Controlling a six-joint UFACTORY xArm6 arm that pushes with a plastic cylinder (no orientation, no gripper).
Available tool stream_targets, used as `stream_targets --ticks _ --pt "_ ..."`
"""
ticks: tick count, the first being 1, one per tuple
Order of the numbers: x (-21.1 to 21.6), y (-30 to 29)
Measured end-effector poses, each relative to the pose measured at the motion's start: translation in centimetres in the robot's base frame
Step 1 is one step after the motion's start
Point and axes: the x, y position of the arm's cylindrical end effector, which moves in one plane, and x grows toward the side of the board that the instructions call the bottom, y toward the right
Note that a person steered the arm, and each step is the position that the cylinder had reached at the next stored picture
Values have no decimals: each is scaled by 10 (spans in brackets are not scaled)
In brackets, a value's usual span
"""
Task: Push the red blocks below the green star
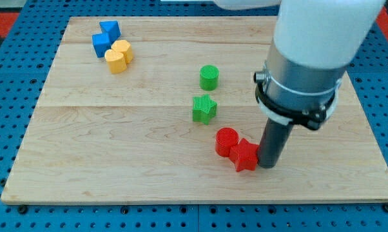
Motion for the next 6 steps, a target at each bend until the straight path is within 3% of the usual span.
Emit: stream_targets --ticks 2,3,5,6 --pt "-15 -30" --pt "-3 -28" --pt "63 -6" --pt "14 18"
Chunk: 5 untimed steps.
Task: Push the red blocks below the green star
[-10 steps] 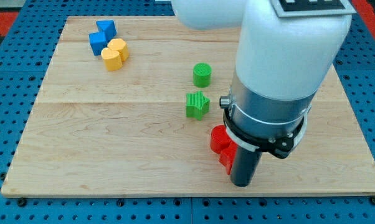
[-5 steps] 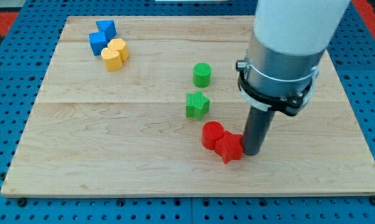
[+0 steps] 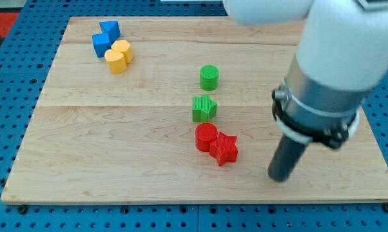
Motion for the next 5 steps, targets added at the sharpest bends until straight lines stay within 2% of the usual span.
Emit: stream_targets --ticks 1,2,4,5 --pt "-22 -36" --pt "-15 -58" --pt "42 -105" --pt "53 -92"
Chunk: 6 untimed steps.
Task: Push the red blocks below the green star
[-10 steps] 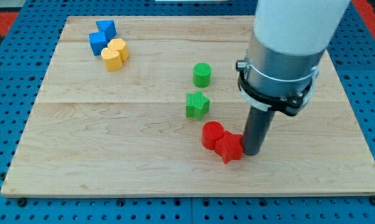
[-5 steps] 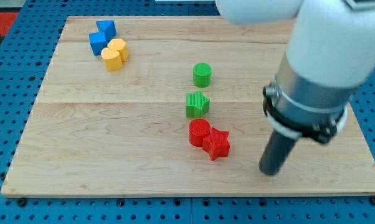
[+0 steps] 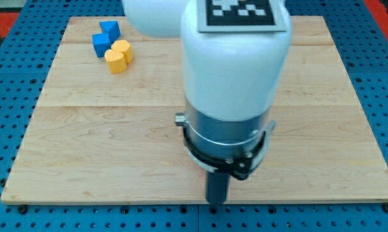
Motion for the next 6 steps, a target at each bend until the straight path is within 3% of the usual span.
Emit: stream_targets --ticks 1,2,4,5,6 --pt "-36 45" --pt "-75 32" --pt "-63 6" --pt "-60 41" --pt "-103 92"
